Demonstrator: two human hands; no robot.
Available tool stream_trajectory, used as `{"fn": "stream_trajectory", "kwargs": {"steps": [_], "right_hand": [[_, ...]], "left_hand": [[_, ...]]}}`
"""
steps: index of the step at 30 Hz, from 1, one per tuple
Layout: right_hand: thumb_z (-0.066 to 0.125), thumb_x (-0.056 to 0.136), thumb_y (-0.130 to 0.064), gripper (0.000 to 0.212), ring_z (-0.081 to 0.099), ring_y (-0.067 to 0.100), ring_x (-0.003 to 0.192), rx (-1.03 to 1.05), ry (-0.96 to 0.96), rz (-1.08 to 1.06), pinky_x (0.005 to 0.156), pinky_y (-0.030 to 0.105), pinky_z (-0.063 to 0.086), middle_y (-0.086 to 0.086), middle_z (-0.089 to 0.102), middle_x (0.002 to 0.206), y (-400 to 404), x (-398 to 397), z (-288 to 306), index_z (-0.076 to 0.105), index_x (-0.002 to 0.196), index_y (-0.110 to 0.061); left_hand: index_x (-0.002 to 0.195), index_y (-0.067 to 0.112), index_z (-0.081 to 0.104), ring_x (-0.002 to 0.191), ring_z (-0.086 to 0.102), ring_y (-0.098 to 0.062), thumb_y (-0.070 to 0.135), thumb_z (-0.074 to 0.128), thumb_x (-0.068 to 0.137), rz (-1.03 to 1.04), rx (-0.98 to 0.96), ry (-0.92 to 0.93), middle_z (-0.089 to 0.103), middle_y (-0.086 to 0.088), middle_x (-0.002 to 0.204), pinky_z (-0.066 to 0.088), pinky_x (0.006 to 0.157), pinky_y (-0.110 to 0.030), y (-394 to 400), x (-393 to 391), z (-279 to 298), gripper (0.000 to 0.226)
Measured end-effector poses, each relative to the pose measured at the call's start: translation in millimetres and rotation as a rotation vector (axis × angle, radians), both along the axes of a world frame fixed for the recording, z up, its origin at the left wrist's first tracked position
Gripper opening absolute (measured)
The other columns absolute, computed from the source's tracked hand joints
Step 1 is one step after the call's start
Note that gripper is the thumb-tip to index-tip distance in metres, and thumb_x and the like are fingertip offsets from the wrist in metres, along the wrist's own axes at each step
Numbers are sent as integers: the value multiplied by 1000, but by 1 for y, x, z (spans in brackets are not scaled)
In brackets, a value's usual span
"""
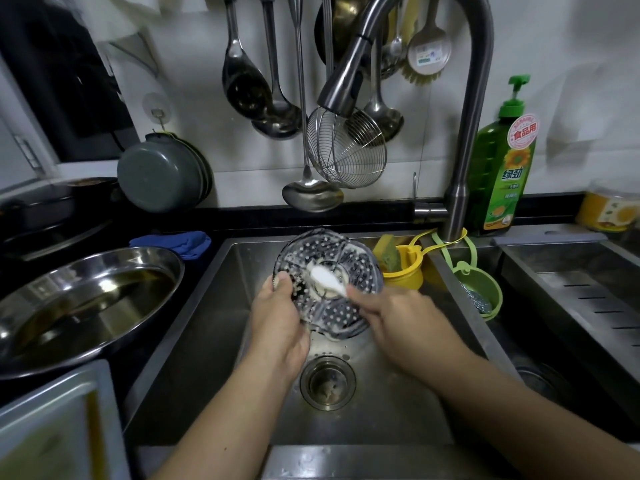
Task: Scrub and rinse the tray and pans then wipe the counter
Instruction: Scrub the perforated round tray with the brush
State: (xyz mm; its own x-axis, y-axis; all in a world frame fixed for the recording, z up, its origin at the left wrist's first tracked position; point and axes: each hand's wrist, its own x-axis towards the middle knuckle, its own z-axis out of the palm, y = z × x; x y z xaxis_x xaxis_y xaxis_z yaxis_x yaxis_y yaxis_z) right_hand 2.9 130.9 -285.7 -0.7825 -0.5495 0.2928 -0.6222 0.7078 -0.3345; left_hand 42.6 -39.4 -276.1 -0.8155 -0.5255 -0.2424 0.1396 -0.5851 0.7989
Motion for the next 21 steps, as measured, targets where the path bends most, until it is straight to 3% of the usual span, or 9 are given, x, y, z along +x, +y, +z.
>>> {"fn": "stream_trajectory", "kwargs": {"steps": [3, 6, 8, 12, 15, 17, 21], "right_hand": [[45, 104, -37, 44, 62, 20, 90, 93, -48, 134, 77, 41, 55, -2, 63, 105, -4, 17, -3, 39, 144, -55], [43, 105, -37, 45, 59, 25, 86, 53, 46, -20, 73, 41, 53, 1, 59, 99, 0, -2, 0, 38, 147, -52], [44, 106, -35, 46, 58, 25, 85, 34, 18, -9, 72, 41, 52, 3, 58, 97, -3, 1, -1, 37, 150, -46], [48, 103, -34, 46, 61, 27, 90, -79, 37, -55, 76, 43, 53, 3, 62, 99, 2, -7, -3, 42, 148, -42], [49, 103, -33, 45, 61, 23, 88, -109, 3, 70, 75, 41, 54, 1, 64, 100, -4, 4, -2, 44, 147, -43], [47, 103, -35, 46, 62, 24, 89, -38, 27, 125, 76, 42, 55, 1, 64, 103, -9, 10, -3, 41, 146, -48], [42, 106, -32, 46, 61, 19, 83, 20, 96, -92, 73, 34, 57, 0, 59, 99, 2, -12, 7, 35, 149, -49]], "left_hand": [[121, 10, 61, 87, 76, -27, 18, 42, 111, 29, 39, 33, 76, -17, 106, 61, 85, -51, -4, -1, 2, 23], [122, 6, 61, 94, 76, -30, 15, 44, 110, -60, 64, 53, 76, -20, 108, 59, 89, -53, -1, 1, 7, 23], [120, 2, 61, 95, 75, -34, 0, 47, 104, -157, 40, 75, 74, -25, 108, 61, 84, -51, 3, 4, 8, 21], [120, 0, 60, 102, 73, -37, -32, 36, 85, -253, -5, 125, 73, -28, 110, 60, 88, -48, 12, 5, 7, 53], [120, -4, 61, 102, 73, -36, -31, 39, 86, -217, -79, 88, 72, -28, 111, 59, 90, -45, 11, 1, 4, 49], [114, -3, 65, 95, 75, -33, -30, 40, 86, -223, -151, 51, 74, -26, 107, 62, 82, -41, 10, 2, 1, 46], [109, 6, 67, 94, 75, -30, -15, 48, 96, -344, -314, -44, 78, -15, 100, 60, 80, -40, 19, 7, -1, 31]]}}
